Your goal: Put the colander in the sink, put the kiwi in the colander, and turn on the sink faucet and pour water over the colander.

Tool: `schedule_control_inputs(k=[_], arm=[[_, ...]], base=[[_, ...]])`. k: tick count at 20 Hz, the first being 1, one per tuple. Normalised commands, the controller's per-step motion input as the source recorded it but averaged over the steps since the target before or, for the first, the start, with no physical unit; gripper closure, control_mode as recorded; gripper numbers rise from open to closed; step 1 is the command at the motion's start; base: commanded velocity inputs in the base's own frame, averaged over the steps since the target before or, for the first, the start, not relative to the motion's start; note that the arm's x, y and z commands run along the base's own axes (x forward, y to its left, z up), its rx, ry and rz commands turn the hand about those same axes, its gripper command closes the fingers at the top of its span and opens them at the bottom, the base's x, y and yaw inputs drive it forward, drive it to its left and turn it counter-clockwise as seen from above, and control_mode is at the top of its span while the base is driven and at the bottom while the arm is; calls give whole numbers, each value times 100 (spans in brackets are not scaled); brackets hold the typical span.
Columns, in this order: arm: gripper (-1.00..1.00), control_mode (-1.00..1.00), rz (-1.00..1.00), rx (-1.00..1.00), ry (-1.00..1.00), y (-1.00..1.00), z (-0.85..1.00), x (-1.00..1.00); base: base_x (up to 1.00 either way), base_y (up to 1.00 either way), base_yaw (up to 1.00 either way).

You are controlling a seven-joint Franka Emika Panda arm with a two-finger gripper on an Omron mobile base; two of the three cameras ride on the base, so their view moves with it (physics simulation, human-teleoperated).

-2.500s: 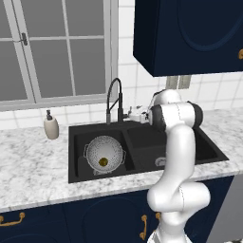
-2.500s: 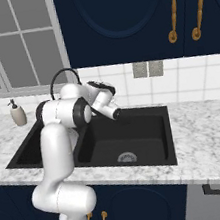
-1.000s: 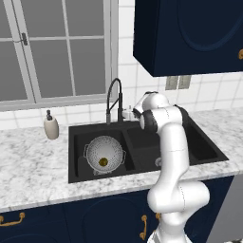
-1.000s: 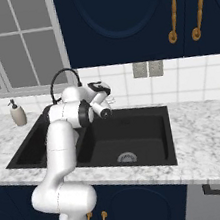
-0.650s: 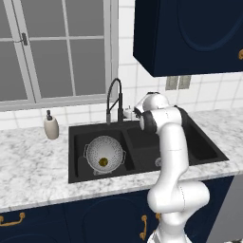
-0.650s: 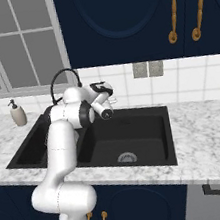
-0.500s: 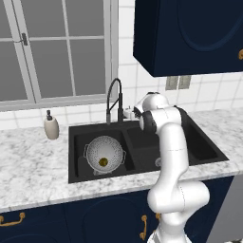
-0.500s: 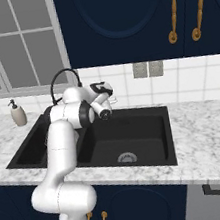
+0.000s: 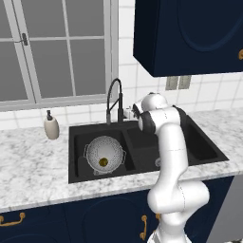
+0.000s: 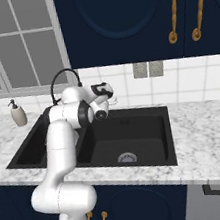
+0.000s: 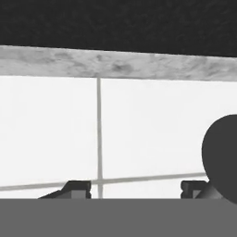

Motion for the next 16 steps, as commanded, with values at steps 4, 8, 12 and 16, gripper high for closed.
schedule_control_inputs(k=[4,8,12,16], arm=[[100,-100,-9,11,2,-100,-31,10],[100,-100,-7,12,7,-100,-36,13],[100,-100,-4,14,12,-100,-41,14],[100,-100,-4,13,13,-100,-49,16]], base=[[0,0,0],[0,0,0],[0,0,0],[0,0,0]])
